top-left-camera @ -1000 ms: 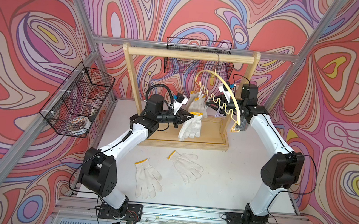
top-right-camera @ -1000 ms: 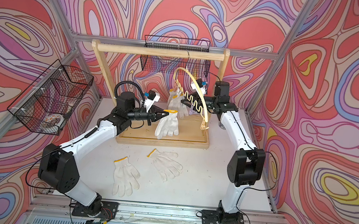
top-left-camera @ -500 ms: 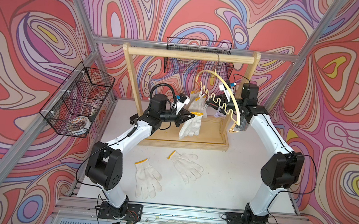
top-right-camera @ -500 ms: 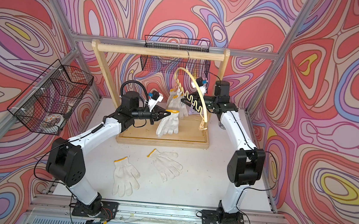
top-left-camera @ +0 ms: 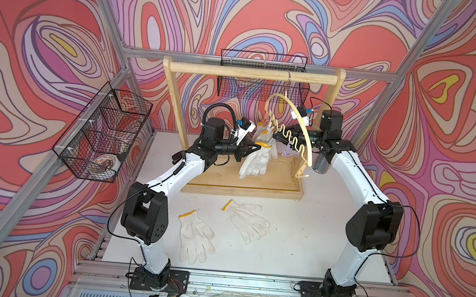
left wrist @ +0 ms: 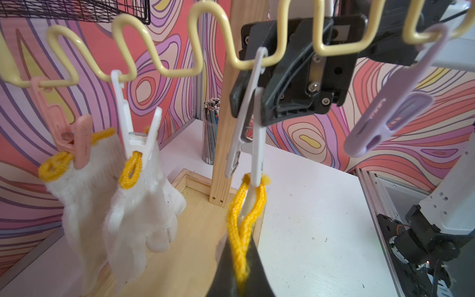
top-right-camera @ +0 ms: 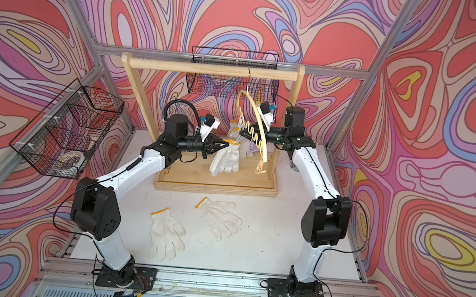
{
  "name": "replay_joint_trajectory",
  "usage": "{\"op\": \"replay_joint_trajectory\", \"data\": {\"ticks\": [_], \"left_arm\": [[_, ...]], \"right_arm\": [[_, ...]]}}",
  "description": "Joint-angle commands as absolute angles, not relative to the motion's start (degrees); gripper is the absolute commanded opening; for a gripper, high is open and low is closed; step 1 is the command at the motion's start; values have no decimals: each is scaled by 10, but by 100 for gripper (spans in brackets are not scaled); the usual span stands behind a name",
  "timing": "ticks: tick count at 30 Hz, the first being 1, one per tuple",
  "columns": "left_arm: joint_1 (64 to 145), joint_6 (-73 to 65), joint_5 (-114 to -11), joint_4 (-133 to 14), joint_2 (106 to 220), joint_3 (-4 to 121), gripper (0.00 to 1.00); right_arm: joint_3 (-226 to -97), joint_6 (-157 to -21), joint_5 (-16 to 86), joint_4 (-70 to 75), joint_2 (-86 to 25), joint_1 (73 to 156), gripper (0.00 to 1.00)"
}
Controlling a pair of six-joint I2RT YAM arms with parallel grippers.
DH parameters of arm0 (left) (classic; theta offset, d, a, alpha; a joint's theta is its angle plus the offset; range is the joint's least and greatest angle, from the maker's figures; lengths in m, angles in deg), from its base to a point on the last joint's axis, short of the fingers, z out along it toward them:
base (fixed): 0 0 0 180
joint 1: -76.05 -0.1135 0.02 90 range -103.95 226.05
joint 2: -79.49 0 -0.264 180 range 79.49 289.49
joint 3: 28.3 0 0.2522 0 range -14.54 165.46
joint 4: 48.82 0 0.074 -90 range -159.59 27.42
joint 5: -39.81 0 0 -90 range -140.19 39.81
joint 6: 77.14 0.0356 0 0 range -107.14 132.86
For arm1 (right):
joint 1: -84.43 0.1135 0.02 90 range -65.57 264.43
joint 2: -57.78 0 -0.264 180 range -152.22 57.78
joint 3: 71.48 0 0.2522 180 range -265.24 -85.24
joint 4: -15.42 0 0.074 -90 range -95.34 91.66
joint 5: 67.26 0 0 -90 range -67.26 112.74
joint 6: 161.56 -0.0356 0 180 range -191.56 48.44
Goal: Clip the gloves onto a hanger to dry
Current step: Open the clamp at the hanger, then clamp the glove onto the hanger.
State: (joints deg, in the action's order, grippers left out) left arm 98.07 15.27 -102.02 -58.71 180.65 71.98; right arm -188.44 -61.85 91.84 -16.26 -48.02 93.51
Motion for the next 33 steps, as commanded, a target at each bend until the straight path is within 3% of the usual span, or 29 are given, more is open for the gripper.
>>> {"op": "replay_joint_trajectory", "data": {"ticks": [1, 33], "left_arm": [[979, 168, -1025, -623, 1817, 739, 0], [1002, 194, -1007, -790, 1867, 857, 0]], "right_arm": [[-1904, -633, 935, -143, -471, 938, 0], [-1899, -629, 930, -141, -459, 938, 0]]}}
